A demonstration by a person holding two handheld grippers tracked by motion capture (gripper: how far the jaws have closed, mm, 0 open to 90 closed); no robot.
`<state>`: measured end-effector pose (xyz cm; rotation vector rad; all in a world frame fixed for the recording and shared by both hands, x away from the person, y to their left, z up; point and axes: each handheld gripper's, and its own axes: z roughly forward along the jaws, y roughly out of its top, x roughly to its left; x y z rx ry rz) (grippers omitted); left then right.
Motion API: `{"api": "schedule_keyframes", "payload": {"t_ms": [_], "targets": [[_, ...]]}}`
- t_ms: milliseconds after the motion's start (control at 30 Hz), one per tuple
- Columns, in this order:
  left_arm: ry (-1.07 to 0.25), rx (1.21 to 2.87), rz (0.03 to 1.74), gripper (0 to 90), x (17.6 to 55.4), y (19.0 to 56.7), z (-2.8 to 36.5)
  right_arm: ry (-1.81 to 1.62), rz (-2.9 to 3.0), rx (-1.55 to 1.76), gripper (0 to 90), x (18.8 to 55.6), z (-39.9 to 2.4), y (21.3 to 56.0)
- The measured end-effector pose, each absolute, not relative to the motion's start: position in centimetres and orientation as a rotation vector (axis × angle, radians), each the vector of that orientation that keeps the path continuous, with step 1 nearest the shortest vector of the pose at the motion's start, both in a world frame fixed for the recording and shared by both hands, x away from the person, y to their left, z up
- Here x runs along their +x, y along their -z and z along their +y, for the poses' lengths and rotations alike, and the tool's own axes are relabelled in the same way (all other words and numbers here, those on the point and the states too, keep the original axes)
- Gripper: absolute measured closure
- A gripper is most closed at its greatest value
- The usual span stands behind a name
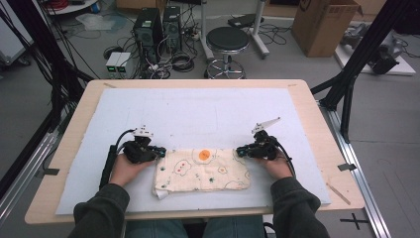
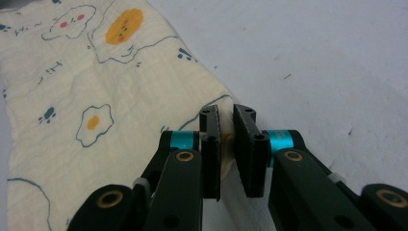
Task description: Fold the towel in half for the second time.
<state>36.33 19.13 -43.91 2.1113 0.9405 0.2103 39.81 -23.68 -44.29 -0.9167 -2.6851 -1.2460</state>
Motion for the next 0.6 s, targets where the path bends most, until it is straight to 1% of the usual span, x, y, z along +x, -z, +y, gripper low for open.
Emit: {"api": "schedule_keyframes", "payload": {"t_ms": [233,600], "targets": [[-0.247,2.066,0.968,85.1,36.7,43.5,19.8,1.245,-2.707,-0.912,83.0,40.0,-23.3,43.8],[-0.296,1.996,1.022,85.3,38.1,42.2,20.7,1.319,-2.691,-0.971,83.7,42.0,-22.8,41.8]]}}
